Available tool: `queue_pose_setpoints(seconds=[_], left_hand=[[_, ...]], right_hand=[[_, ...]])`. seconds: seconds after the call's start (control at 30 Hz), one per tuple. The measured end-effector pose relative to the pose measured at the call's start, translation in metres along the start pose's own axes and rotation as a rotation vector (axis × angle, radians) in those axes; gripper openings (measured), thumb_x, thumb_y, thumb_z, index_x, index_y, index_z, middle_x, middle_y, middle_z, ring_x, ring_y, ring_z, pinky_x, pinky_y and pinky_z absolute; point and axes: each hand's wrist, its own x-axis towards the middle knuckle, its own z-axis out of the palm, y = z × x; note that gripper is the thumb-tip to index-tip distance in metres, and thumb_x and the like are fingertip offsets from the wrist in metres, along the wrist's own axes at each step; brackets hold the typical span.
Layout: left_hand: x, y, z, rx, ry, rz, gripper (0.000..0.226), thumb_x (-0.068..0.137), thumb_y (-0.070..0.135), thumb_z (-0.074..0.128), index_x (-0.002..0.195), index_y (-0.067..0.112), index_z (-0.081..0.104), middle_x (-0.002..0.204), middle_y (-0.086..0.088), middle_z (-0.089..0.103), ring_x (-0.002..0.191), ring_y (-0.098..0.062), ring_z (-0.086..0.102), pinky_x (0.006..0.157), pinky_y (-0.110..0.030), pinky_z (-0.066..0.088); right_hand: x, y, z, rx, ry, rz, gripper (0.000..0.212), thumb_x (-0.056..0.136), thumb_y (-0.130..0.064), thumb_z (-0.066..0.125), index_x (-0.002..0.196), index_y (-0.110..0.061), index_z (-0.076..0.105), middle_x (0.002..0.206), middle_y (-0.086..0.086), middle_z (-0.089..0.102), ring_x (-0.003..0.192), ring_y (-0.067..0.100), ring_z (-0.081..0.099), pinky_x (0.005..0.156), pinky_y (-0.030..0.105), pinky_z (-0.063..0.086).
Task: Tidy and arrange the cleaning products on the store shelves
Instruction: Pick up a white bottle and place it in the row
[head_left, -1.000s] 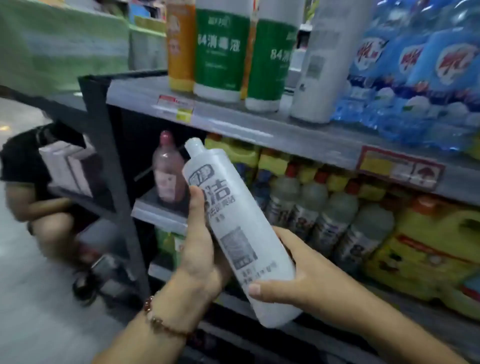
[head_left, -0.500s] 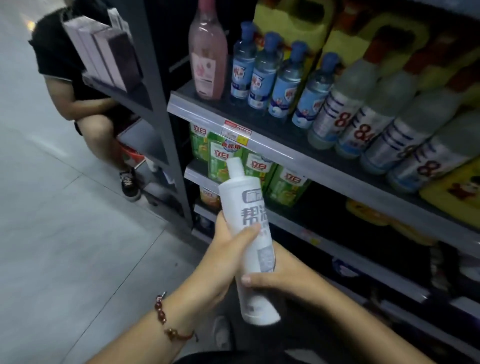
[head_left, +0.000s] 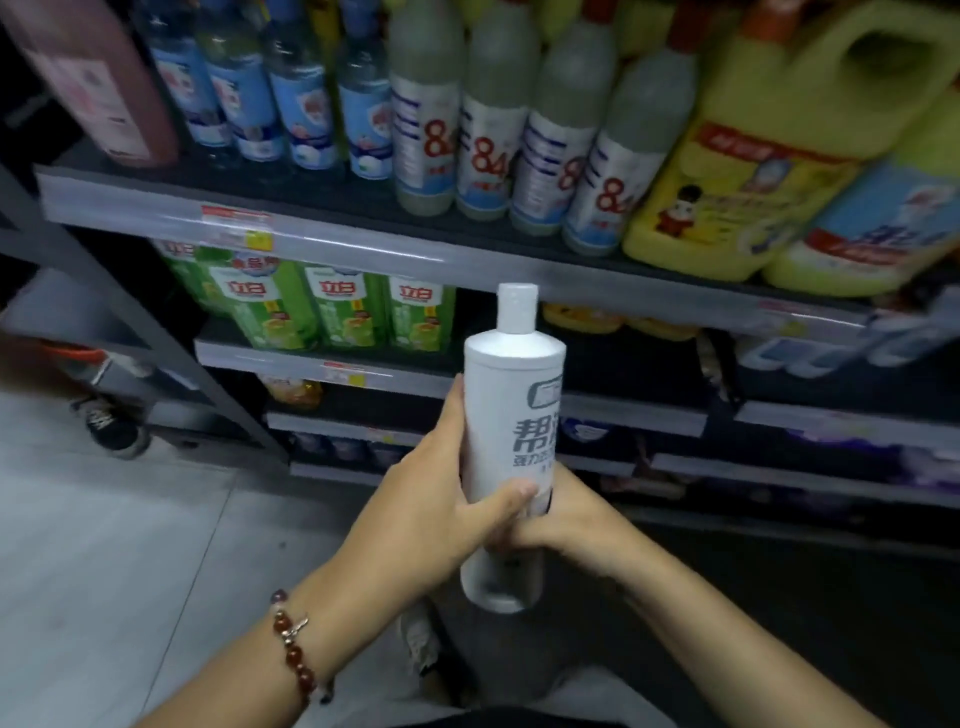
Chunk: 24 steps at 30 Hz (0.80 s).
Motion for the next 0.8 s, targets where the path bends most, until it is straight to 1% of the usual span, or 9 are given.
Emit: queue_pose_setpoints(seconds=[0.07,0.17,0.2,0.3,0.37,0.43,0.57,0.73,0.8], left_hand=[[-0.001,0.009,0.025,-0.156,-0.035,-0.046,0.093,0.078,0.05,0.082,0.149,0.049,0.023,0.133,0.029,0.059,0.115,0.015,0.057,0.097,-0.021,0.052],[-0.003,0.031,0.065,-0.303,-0.117,-0.127,0.096,0.067,0.051,0.09,0.14,0.04,0.028,0.126,0.025,0.061,0.106,0.02,0.058,0.081,-0.01,0.052],[-0.003,0.04,0.079,-0.341,-0.141,-0.136,0.1,0.063,0.053,0.092,0.138,0.038,0.028,0.124,0.022,0.062,0.105,0.018,0.06,0.079,-0.012,0.053],[-0.003,0.078,0.127,-0.418,-0.22,-0.106,0.097,0.059,0.05,0.092,0.135,0.036,0.034,0.121,0.01,0.068,0.108,-0.001,0.069,0.085,-0.028,0.06],[-0.007,0.111,0.167,-0.452,-0.295,-0.054,0.084,0.069,0.035,0.093,0.132,0.032,0.038,0.12,0.001,0.072,0.109,-0.016,0.072,0.087,-0.039,0.061],[-0.013,0.145,0.206,-0.482,-0.344,-0.001,0.071,0.072,0.023,0.087,0.127,0.028,0.044,0.115,-0.001,0.074,0.106,-0.019,0.074,0.083,-0.038,0.062],[-0.027,0.214,0.284,-0.473,-0.448,0.121,0.057,0.073,0.025,0.081,0.123,0.024,0.052,0.113,-0.002,0.075,0.104,-0.018,0.074,0.081,-0.037,0.063],[-0.035,0.29,0.35,-0.473,-0.482,0.238,0.034,0.081,0.023,0.076,0.111,0.017,0.061,0.108,-0.012,0.075,0.1,-0.027,0.075,0.082,-0.046,0.062],[-0.034,0.318,0.36,-0.454,-0.475,0.295,0.025,0.089,0.016,0.073,0.111,0.016,0.061,0.108,-0.011,0.075,0.099,-0.026,0.075,0.081,-0.046,0.063]], right_hand=[[-0.018,0.006,-0.011,-0.115,0.159,0.019,0.064,0.054,-0.038,0.086,0.113,-0.032,0.062,0.109,-0.006,0.07,0.108,0.008,0.066,0.096,0.039,0.056],[-0.068,0.009,-0.033,-0.226,0.415,0.072,0.053,0.06,-0.048,0.085,0.104,-0.043,0.056,0.091,-0.017,0.066,0.081,-0.004,0.067,0.062,0.012,0.054],[-0.087,0.013,-0.042,-0.257,0.477,0.055,0.052,0.062,-0.049,0.084,0.105,-0.046,0.055,0.092,-0.017,0.067,0.08,-0.002,0.067,0.059,0.013,0.054],[-0.146,0.037,-0.076,-0.287,0.602,-0.028,0.054,0.062,-0.053,0.078,0.111,-0.048,0.054,0.103,-0.014,0.066,0.097,0.005,0.064,0.077,0.033,0.06],[-0.191,0.055,-0.103,-0.238,0.641,-0.049,0.053,0.064,-0.053,0.075,0.113,-0.047,0.055,0.108,-0.013,0.065,0.102,0.007,0.063,0.082,0.036,0.06],[-0.239,0.073,-0.131,-0.153,0.676,-0.101,0.052,0.071,-0.051,0.077,0.12,-0.048,0.057,0.114,-0.014,0.066,0.105,0.005,0.065,0.085,0.034,0.059],[-0.333,0.12,-0.182,0.005,0.8,-0.142,0.062,0.084,-0.041,0.078,0.139,-0.045,0.051,0.124,-0.019,0.066,0.11,-0.004,0.065,0.092,0.03,0.058],[-0.415,0.154,-0.219,-0.029,0.856,-0.174,0.062,0.085,-0.034,0.079,0.134,-0.054,0.046,0.122,-0.03,0.064,0.111,-0.01,0.06,0.088,0.017,0.05],[-0.431,0.155,-0.236,-0.049,0.9,-0.195,0.068,0.084,-0.032,0.081,0.136,-0.053,0.044,0.126,-0.031,0.062,0.115,-0.011,0.058,0.092,0.02,0.049]])
